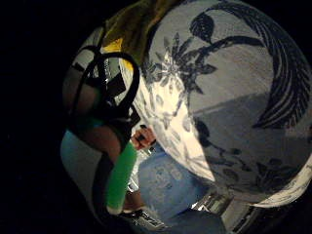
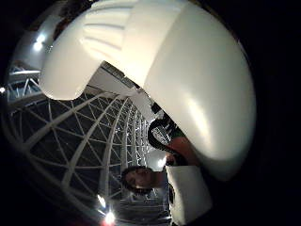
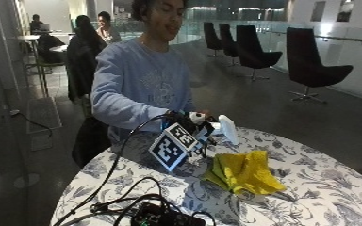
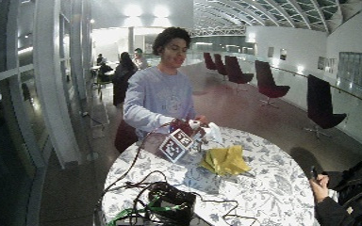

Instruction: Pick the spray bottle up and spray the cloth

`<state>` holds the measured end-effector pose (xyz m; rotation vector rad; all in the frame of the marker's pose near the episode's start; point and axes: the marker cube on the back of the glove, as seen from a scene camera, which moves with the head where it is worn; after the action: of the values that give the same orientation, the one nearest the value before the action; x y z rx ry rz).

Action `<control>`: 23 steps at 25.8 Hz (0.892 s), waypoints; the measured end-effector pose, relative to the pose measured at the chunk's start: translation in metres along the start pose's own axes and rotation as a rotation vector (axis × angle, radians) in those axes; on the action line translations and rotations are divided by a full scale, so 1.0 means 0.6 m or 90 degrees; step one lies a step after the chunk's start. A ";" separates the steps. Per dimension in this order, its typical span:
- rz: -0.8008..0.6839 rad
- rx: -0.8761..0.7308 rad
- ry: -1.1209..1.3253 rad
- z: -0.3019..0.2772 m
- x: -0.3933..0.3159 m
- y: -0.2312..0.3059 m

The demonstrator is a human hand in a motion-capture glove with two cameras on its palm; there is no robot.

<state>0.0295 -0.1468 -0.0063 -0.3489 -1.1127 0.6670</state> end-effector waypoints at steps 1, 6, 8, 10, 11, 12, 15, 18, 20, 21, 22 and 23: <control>0.001 0.000 0.002 0.001 -0.001 -0.001; -0.005 0.007 0.008 0.008 -0.009 -0.005; -0.022 0.014 0.005 0.013 -0.013 -0.007; -0.066 0.026 -0.002 0.022 -0.023 -0.008; -0.101 0.033 -0.008 0.029 -0.031 -0.009; -0.146 0.038 -0.013 0.038 -0.041 -0.010; -0.305 0.039 -0.027 0.075 -0.084 -0.017; -0.437 0.046 -0.042 0.129 -0.127 -0.042; -0.493 0.059 -0.054 0.178 -0.146 -0.068; -0.513 0.062 -0.058 0.204 -0.153 -0.083; -0.529 0.060 -0.059 0.230 -0.158 -0.098; -0.542 0.056 -0.055 0.255 -0.161 -0.114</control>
<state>-0.1145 -0.2714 0.0279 0.2377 -1.1799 -0.0282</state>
